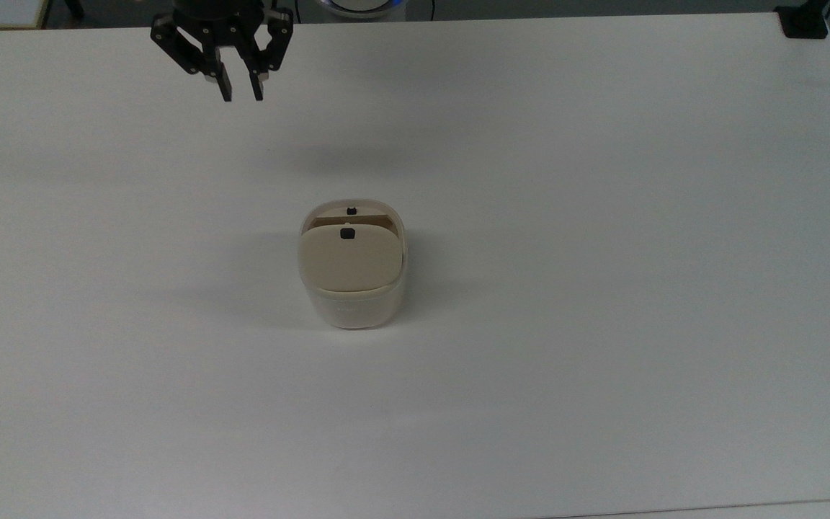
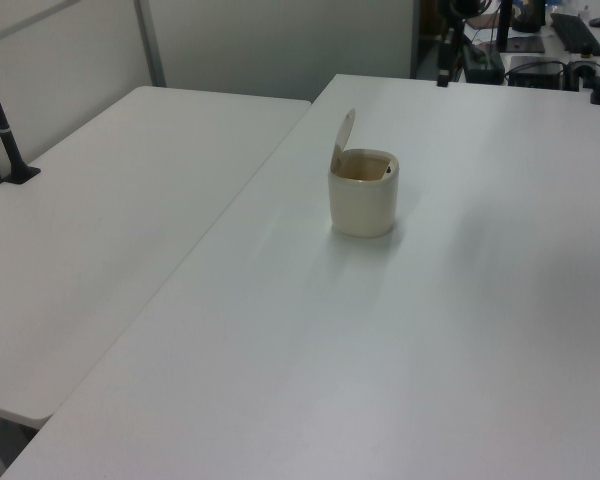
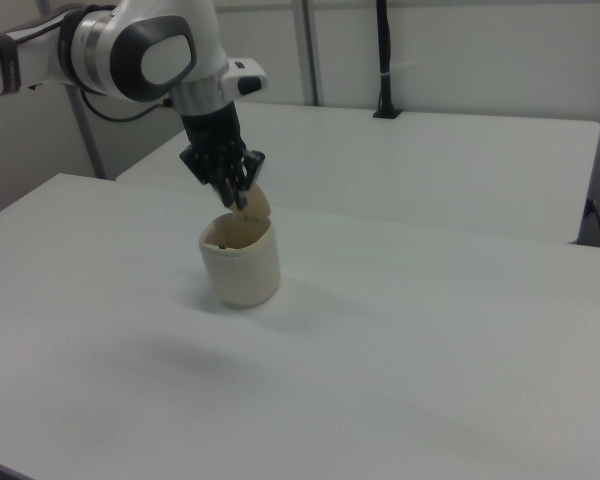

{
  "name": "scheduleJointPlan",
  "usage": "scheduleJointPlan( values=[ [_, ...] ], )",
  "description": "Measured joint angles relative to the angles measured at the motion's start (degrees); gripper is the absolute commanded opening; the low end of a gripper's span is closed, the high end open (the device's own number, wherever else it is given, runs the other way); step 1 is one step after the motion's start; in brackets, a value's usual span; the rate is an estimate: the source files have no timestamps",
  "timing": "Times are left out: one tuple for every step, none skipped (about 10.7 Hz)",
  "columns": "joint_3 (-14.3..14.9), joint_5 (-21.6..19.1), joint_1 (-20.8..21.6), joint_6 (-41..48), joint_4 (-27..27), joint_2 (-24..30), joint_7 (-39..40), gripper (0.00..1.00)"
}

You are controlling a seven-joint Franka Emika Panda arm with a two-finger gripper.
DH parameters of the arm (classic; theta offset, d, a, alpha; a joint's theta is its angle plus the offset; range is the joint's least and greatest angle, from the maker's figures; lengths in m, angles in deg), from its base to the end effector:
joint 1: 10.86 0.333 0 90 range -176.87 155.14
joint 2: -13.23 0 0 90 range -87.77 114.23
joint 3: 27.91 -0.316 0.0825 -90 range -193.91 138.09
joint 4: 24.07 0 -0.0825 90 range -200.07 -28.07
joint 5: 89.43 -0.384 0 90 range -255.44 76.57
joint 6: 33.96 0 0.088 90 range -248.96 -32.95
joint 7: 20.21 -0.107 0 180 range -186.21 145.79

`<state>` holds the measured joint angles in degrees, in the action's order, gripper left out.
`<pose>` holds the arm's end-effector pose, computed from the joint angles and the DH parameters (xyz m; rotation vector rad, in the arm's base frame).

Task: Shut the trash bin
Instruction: 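Move the gripper toward the open lid of the cream trash bin, then lower the gripper onto the raised lid, pushing it down over the bin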

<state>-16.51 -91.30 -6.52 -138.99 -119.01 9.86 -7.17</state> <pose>0.5887 -0.0672 0.5745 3.1315 0.1548 0.1887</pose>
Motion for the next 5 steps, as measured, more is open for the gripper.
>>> scheduleJointPlan(
  values=[
    [-0.21, -2.13, 0.56, -3.96, 0.17, -0.31, -0.01, 0.0],
    [-0.31, -3.69, 1.1, -8.43, 0.3, -0.62, -0.56, 0.0],
    [-0.36, -4.35, 1.42, -12.6, 0.33, -0.99, -1.47, 0.0],
    [-0.4, -4.55, 1.94, -16.93, 0.34, -1.76, -2.93, 0.0],
    [-0.46, -4.58, 2.81, -21.76, 0.31, -3.13, -5.49, 0.0]
  ],
)
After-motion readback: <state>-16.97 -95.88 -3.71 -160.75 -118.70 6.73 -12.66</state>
